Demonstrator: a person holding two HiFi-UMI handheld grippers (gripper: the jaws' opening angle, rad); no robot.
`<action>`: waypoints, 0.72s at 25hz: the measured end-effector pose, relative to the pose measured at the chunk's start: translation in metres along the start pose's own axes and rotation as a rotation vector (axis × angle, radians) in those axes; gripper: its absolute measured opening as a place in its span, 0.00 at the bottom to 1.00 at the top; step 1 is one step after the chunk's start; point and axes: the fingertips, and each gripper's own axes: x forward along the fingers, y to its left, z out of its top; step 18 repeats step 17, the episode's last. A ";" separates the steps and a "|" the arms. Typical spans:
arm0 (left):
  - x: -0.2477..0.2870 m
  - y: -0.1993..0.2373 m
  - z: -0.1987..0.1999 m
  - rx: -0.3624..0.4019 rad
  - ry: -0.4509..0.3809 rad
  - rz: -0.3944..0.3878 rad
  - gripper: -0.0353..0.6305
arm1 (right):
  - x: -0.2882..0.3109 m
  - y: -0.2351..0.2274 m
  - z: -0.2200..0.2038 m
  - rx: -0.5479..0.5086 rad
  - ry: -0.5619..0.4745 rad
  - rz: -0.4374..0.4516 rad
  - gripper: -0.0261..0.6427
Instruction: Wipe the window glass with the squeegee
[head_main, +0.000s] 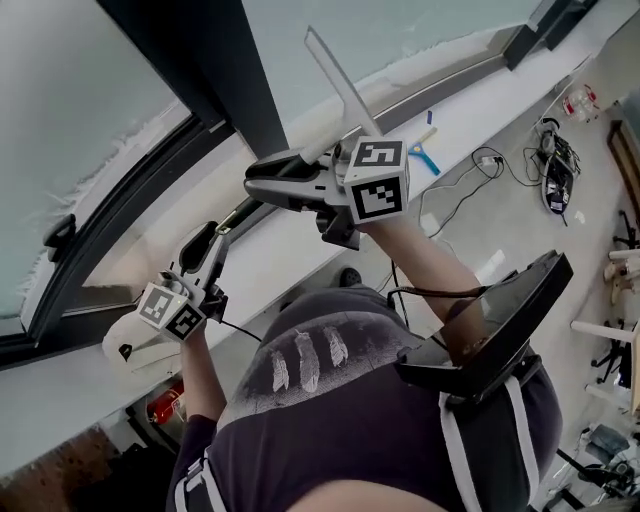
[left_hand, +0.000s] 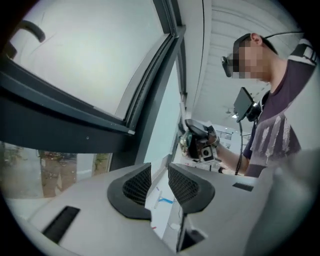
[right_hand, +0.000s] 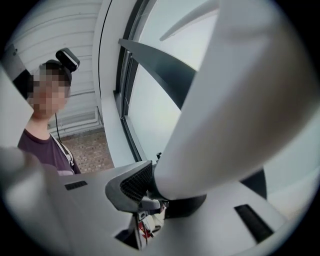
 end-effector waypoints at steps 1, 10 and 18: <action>0.004 0.007 -0.004 -0.006 0.007 0.040 0.20 | -0.010 -0.006 -0.003 -0.021 0.035 -0.021 0.15; 0.040 0.003 0.009 0.004 -0.021 0.134 0.18 | -0.050 -0.039 -0.041 -0.072 0.314 -0.026 0.15; 0.057 -0.013 -0.020 0.058 0.127 0.131 0.06 | -0.057 -0.046 -0.064 -0.015 0.375 0.011 0.15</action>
